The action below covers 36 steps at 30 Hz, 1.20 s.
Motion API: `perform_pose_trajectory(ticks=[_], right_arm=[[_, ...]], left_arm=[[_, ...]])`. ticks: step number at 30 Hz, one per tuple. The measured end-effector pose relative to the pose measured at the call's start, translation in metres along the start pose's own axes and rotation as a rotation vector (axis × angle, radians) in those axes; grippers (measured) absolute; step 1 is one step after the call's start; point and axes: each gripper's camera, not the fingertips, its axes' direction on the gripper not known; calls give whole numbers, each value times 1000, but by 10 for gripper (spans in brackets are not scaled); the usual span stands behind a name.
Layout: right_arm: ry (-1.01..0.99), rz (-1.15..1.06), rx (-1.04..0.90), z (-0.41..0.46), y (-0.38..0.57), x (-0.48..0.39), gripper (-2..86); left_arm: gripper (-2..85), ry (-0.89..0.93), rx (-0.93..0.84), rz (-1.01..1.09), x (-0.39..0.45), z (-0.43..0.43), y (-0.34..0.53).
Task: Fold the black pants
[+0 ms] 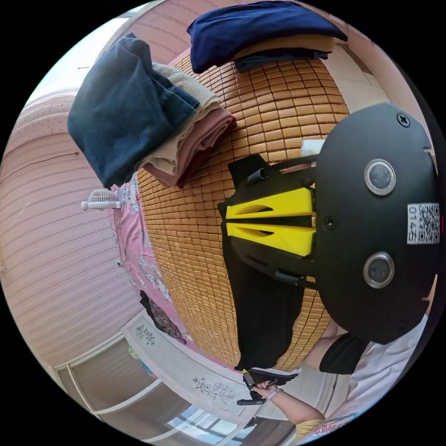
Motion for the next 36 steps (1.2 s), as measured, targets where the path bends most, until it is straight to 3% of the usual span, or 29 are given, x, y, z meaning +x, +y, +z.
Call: perform_pose_trajectory(ticks=[4,6,9,11,13,16,18,24,28,30,32,35,36], right_arm=[[-58,-152,214,-58,14,-14,6],[-96,-240,241,-80,33,-22,6],[-104,-358,136,-92,76,-32,6],[-83,-374,5,-81,107,-32,9],[4,-271,-141,-59,142,-23,24],[-8,-133,-183,-48,160,-10,53],[-18,-73,-168,-45,154,-7,67],[81,-81,-159,2,95,-26,94],[161,15,-201,58,65,-28,133],[250,71,-324,84,62,-23,118],[297,29,-281,83,58,-28,64],[198,-95,-275,76,46,-38,6],[156,-135,-192,62,40,-42,2]], left_arm=[[-10,261,246,-2,-23,-50,6],[-10,271,305,-1,-39,-67,21],[-9,257,287,-125,-76,-78,61],[-8,249,281,-350,-116,-79,109],[-5,262,274,-518,-141,-78,145],[-7,177,288,-657,-157,-87,182],[-9,148,264,-629,-154,-90,178],[-10,39,28,-274,-94,-53,91],[-10,-172,-146,-95,-32,2,36],[-10,-215,-194,-66,-12,24,23],[-10,-298,-318,-44,2,54,15],[-10,-286,-308,29,9,57,12],[-10,-302,-317,23,9,57,11]])
